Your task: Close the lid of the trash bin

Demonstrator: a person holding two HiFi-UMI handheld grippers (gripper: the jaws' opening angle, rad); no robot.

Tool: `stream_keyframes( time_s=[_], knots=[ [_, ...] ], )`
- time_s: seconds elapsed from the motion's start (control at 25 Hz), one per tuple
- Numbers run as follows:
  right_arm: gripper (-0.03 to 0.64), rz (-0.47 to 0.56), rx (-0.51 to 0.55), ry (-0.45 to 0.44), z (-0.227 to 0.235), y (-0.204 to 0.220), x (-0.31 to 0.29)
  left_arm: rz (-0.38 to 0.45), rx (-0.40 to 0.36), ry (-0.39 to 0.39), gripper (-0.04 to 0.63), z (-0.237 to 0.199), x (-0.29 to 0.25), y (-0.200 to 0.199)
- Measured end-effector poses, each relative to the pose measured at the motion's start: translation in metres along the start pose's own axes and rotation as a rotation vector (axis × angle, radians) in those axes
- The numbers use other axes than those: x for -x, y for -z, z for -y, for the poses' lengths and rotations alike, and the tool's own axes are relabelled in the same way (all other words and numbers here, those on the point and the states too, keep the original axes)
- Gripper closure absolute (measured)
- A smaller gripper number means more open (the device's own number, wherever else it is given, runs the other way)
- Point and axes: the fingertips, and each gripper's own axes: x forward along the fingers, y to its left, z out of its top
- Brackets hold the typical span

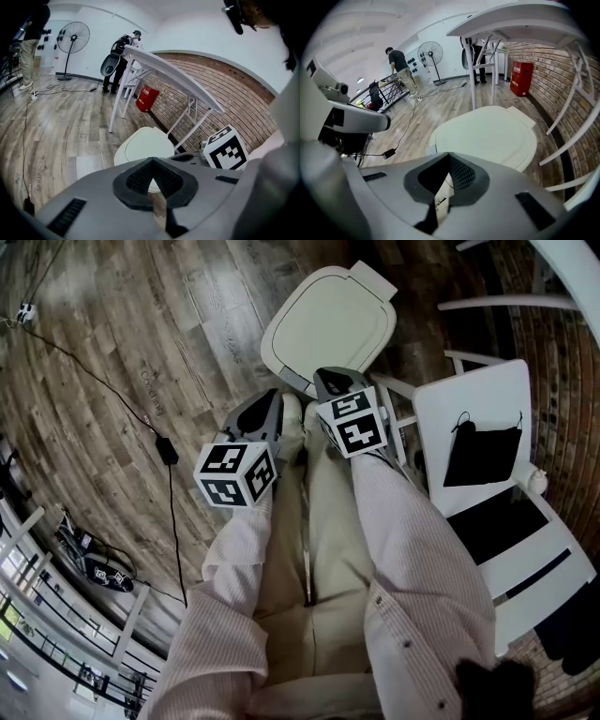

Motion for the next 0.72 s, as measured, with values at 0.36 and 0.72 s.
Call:
stream_keyframes(
  time_s=[0.36, 0.72],
  knots=[
    [0.613, 0.085, -0.038, -0.015, -0.005, -0.042, 0.065, 0.053, -0.009, -0.025, 0.603, 0.023, 0.031, -0.043],
    [0.612, 0.187, -0.088, 0.001, -0.01, -0.092, 0.131, 0.137, -0.037, -0.029, 0.603, 0.043, 0.067, -0.102]
  ],
)
